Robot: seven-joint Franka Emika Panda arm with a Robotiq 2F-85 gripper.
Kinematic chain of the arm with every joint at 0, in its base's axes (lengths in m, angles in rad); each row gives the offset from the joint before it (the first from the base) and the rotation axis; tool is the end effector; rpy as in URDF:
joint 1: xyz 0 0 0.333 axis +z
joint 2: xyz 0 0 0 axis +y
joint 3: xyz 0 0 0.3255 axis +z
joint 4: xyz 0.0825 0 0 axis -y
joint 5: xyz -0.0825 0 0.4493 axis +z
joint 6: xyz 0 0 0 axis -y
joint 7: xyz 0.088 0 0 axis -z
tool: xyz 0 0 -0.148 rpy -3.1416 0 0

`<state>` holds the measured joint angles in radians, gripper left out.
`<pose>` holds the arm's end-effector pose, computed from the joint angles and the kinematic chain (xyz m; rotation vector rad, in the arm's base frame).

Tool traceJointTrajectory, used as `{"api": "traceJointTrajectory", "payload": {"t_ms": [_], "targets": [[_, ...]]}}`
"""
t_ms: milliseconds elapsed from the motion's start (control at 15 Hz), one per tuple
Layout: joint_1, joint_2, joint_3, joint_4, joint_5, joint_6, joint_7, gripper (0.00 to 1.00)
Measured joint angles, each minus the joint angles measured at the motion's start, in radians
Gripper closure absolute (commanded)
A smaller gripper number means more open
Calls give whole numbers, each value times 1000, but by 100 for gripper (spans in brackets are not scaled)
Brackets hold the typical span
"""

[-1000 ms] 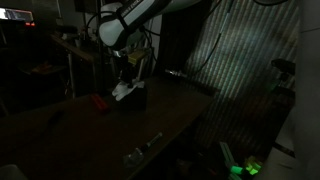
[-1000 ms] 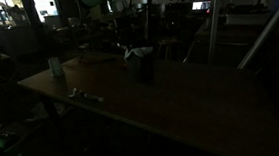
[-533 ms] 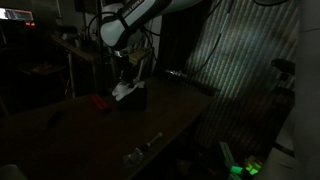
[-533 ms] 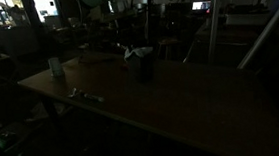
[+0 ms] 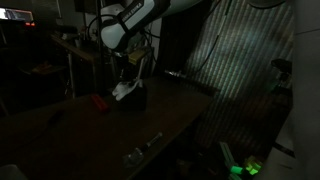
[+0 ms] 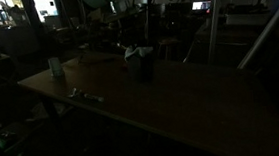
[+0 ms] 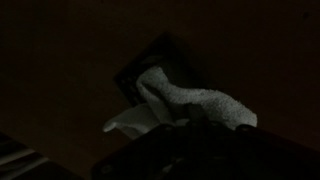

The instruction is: Pick up the white towel from the table and put it in the small black basket.

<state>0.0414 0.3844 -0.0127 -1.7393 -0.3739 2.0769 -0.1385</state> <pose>0.7090 -0.0109 0.2914 2.7710 0.5023 -0.0914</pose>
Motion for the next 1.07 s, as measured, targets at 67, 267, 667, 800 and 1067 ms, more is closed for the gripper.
{"api": "traceJointTrajectory", "payload": {"t_ms": [67,267,667,800,1067], "targets": [[0,5,-1,11,-9,0,3,100],[0,25,-2,39,-15,0,5,100],[0,69,-2,58,-15,-1,5,100],[0,81,-3,60,-15,-2,5,100],[0,110,-2,73,2,-16,1,100]]}}
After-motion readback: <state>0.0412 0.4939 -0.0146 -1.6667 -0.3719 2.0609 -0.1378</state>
